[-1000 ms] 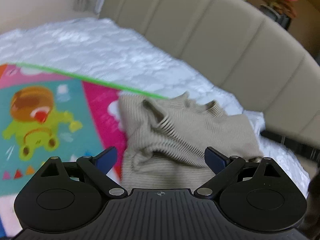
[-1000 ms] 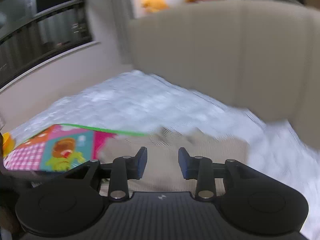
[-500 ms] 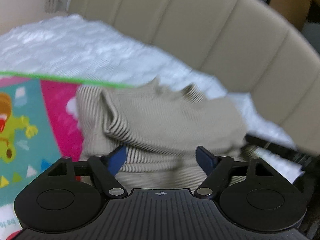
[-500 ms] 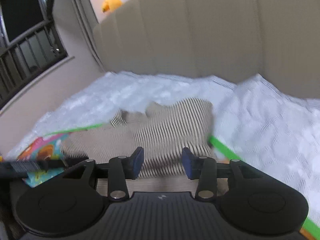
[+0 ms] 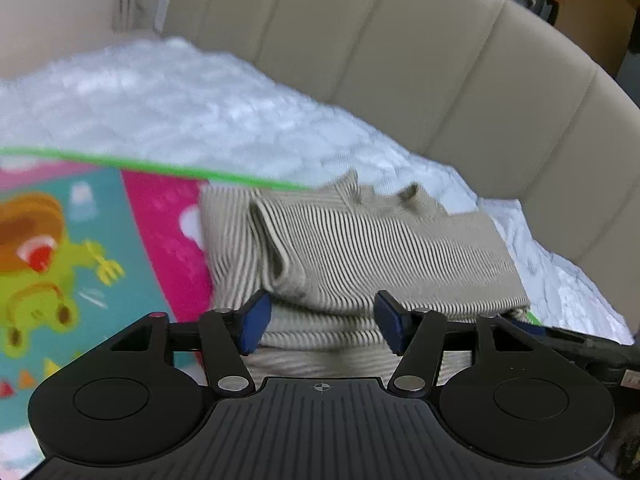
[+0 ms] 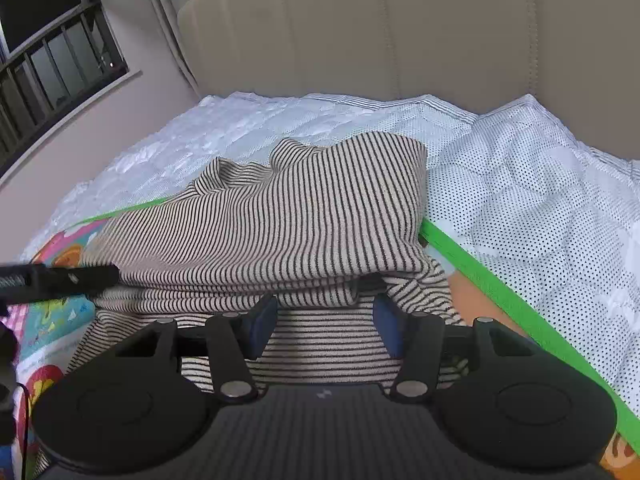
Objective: Fold clothes
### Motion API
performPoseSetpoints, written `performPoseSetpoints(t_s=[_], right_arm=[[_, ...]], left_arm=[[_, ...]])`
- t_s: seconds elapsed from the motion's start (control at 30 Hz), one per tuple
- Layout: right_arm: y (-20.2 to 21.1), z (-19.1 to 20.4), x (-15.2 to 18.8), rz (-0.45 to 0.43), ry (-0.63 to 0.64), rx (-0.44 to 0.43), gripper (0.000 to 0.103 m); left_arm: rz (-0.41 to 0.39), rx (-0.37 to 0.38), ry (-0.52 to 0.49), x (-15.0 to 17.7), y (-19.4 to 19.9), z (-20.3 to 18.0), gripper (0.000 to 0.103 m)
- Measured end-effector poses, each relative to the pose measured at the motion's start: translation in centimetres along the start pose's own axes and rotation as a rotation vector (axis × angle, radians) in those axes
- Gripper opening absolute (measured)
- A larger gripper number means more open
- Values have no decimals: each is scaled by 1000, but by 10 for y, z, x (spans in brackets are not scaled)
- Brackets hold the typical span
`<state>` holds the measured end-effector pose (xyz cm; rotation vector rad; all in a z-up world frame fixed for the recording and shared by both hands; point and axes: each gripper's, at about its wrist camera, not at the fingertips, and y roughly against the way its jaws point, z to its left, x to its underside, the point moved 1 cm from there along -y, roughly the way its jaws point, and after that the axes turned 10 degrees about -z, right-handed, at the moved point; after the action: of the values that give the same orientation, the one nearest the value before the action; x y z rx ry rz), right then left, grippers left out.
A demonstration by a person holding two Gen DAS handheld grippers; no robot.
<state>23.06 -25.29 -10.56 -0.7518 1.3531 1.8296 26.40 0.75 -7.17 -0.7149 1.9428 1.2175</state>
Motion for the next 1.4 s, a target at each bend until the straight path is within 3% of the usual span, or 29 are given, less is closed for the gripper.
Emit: performPoseSetpoints(t_s=[0.07,0.2,0.4,0.53,0.67,0.73,0.93,1.03,1.1,1.2,1.27,1.33,1.4], right_arm=[[0,-1,0,-1,-8,-2,54],[6,0,-4,-10,-8,14,54],[26,17,-15,-139,82,71,54],[31,26,-13,-220,147,80,54],[14,6,-7,-97,55,88,55],[13,1,-8,-82,38,85,55],[14,8,-8,-74,99,105,55],[16,10,-8,-76,103,109,55],[20,7,-12,-91,78,121,55],[33,5,-21,-176,65,151,55],[41,6,-25,-223,66,123,55],[43,7,-26,-236,58,69,55],[32,12,-20,-171,83,44,55]], left_arm=[[-48,0,-9,-8,11,-4,79],[-82,96,52,-14,16,-4,81],[36,32,89,10,-12,11,77],[46,12,46,11,-14,7,77],[0,-3,38,3,-2,4,77],[-34,-4,42,-3,6,3,80],[-92,114,156,-9,14,8,82],[1,54,109,5,-4,7,81],[41,22,96,13,-11,8,74],[33,4,66,11,-9,7,74],[11,-24,39,8,-5,5,74],[-14,-59,22,6,0,6,78],[-46,-79,33,0,6,9,78]])
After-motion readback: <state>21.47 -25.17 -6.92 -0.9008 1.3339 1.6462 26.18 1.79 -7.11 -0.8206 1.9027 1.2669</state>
